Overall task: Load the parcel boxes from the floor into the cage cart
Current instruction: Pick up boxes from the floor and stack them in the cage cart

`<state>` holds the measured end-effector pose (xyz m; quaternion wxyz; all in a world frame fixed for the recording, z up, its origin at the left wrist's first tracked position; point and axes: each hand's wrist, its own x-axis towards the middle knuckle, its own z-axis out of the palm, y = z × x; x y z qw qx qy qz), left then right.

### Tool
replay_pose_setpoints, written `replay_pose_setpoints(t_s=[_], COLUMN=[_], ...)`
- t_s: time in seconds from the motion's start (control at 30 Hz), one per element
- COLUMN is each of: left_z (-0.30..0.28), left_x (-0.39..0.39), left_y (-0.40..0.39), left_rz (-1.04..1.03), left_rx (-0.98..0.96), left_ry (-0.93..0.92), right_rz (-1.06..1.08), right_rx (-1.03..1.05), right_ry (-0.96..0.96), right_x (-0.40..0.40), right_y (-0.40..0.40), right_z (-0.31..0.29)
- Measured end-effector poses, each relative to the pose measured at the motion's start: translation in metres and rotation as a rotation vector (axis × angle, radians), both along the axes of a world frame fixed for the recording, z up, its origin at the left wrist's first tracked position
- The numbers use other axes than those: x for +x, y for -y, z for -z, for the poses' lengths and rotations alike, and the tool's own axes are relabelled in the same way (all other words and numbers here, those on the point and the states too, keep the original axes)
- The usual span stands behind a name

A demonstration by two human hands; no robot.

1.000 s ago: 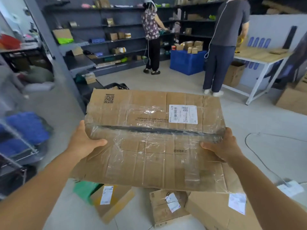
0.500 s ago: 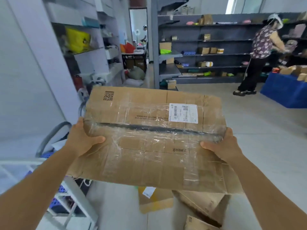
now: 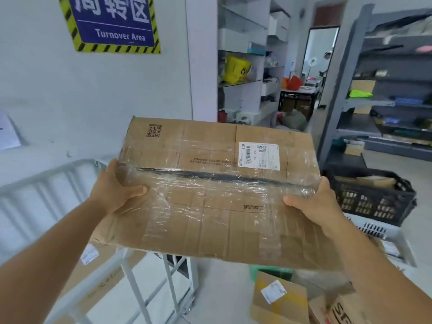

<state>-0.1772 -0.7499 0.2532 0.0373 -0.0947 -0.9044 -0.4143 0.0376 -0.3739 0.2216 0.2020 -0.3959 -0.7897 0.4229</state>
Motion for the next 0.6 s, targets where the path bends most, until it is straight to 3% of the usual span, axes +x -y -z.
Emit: replay_pose_setpoints(t_s=[0.6], left_z=[-0.013], left_x=[-0.082], left_y=[0.223], left_rz=[-0.296], left_rx=[0.070], left_ry=[-0.063], right_rz=[-0.339], right_rx=[0.075], right_ry=[-0.019], right_x=[-0.219], right_y=[0.165], right_z=[-0.042])
